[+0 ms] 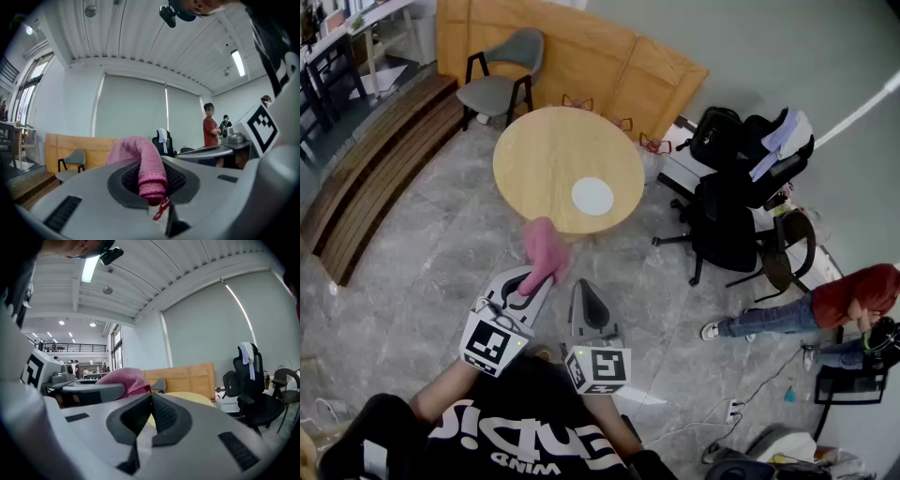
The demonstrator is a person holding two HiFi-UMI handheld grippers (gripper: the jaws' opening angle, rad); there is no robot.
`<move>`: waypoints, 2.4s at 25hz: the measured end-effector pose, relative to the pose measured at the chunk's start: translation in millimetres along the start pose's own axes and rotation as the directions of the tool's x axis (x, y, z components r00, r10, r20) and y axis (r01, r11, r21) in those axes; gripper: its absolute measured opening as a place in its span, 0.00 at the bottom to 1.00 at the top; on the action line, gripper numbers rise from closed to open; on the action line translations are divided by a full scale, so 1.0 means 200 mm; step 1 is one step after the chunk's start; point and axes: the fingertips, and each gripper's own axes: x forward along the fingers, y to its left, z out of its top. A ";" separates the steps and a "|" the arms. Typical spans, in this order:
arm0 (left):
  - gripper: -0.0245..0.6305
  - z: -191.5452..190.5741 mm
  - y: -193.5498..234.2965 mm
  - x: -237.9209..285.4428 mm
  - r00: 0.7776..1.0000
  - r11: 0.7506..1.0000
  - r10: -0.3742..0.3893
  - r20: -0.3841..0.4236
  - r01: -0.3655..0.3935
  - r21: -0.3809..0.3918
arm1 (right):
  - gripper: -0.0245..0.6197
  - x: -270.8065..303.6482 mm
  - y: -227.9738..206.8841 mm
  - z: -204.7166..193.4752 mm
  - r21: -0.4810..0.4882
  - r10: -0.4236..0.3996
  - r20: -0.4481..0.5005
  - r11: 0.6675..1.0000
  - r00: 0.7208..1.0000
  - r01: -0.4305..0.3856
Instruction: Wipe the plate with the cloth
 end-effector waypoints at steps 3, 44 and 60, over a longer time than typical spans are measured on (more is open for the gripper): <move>0.12 -0.01 0.00 0.00 1.000 1.000 0.003 0.008 -0.003 0.018 | 0.07 0.00 0.00 0.01 0.004 0.002 0.001 1.000 1.000 -0.002; 0.12 -0.09 -0.10 0.02 0.996 0.996 0.085 -0.021 -0.085 0.007 | 0.07 -0.16 -0.27 -0.03 0.039 0.062 -0.021 0.997 0.998 -0.061; 0.12 -0.09 0.09 0.26 0.996 0.995 0.090 -0.024 -0.091 -0.026 | 0.07 0.06 -0.40 -0.11 0.046 0.063 -0.071 0.997 0.996 -0.060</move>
